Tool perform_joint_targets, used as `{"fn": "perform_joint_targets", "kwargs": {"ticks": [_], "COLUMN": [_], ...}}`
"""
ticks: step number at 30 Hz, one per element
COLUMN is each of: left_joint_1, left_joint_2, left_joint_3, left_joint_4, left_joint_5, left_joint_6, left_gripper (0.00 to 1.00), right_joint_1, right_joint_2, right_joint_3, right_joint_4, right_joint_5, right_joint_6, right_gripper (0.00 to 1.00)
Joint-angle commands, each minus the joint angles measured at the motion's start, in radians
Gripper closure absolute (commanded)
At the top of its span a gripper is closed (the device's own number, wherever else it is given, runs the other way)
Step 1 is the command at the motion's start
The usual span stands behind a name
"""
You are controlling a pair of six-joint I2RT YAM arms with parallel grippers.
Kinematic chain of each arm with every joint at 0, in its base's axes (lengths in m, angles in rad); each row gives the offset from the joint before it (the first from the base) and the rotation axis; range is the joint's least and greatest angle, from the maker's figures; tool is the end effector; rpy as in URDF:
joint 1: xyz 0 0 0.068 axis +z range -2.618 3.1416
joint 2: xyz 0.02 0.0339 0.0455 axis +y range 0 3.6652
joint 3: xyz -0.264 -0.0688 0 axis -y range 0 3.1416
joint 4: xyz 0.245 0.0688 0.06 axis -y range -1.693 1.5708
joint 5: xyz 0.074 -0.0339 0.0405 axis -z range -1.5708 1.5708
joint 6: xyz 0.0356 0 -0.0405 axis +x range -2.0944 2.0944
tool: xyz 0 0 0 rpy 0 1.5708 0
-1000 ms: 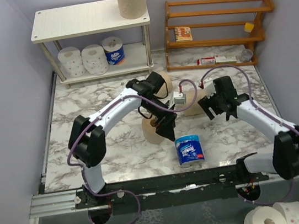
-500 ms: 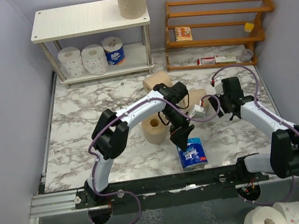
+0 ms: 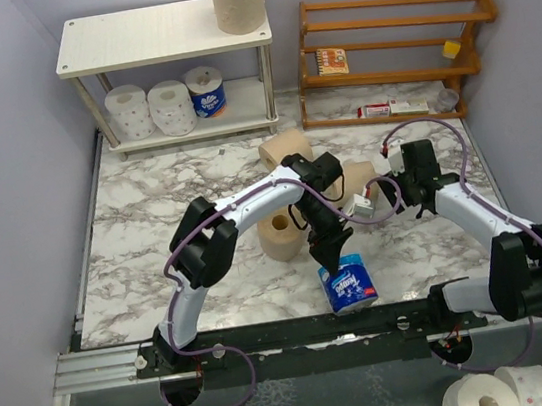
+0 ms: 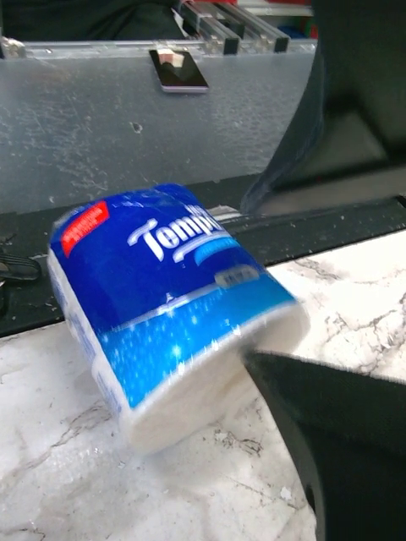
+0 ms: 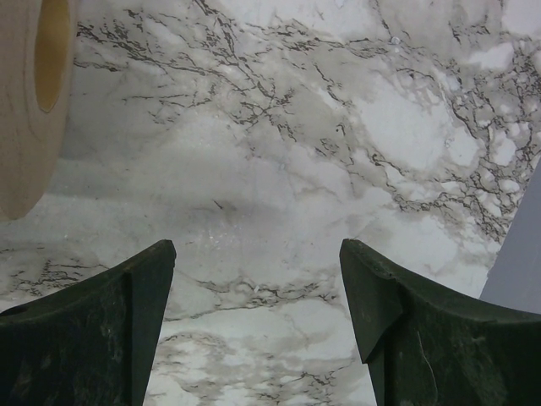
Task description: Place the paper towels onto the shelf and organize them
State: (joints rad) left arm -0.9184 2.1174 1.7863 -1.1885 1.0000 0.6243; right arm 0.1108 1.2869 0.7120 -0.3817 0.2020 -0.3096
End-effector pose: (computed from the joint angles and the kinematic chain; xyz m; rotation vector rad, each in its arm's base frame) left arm 0.2270 -0.3465 0.2230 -1.8915 -1.8918 1.4556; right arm 0.2463 0.0202 0.1951 -0.4484 2.4916 -0.3348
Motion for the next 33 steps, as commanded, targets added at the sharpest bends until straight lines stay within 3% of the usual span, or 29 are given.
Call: {"fn": "perform_joint_targets", "kwargs": {"ticks": [1,4,12,14,17,26,29,33], "left_joint_1": [-0.007,-0.007,-0.008,-0.008,-0.01,-0.013,-0.011,-0.003], "left_joint_2": [0.019,0.031,0.051,0.059,0.073,0.04,0.03,-0.075], "left_joint_3": [-0.015,-0.017,-0.008,-0.005,0.008,0.041,0.16,0.251], "left_joint_4": [-0.005,-0.005,-0.012,-0.017,-0.037,-0.127,-0.245,-0.25], "left_joint_5": [0.002,-0.012,0.027,0.035,0.047,0.036,-0.041,-0.23], "left_joint_6": [0.024,0.017,0.018,0.023,0.035,0.093,0.118,0.096], "left_gripper": [0.43,0.48,0.49,0.63,1.0,1.0,1.0,1.0], "right_joint_1": [0.001,0.001,0.001,0.001,0.001,0.001,0.001,0.001], "right_joint_2": [0.023,0.027,0.019,0.017,0.018,0.032,0.037,0.043], "right_joint_3": [0.019,0.022,0.016,0.015,0.015,0.015,0.016,0.019], "right_joint_4": [0.003,0.003,0.007,0.007,0.009,0.012,0.009,0.005], "right_joint_5": [-0.03,-0.025,-0.015,-0.016,-0.016,-0.017,-0.016,-0.024], "right_joint_6": [0.003,0.003,0.001,0.0,0.0,-0.002,-0.002,-0.002], "right_gripper": [0.21,0.21,0.21,0.21,0.21,0.21,0.21,0.21]}}
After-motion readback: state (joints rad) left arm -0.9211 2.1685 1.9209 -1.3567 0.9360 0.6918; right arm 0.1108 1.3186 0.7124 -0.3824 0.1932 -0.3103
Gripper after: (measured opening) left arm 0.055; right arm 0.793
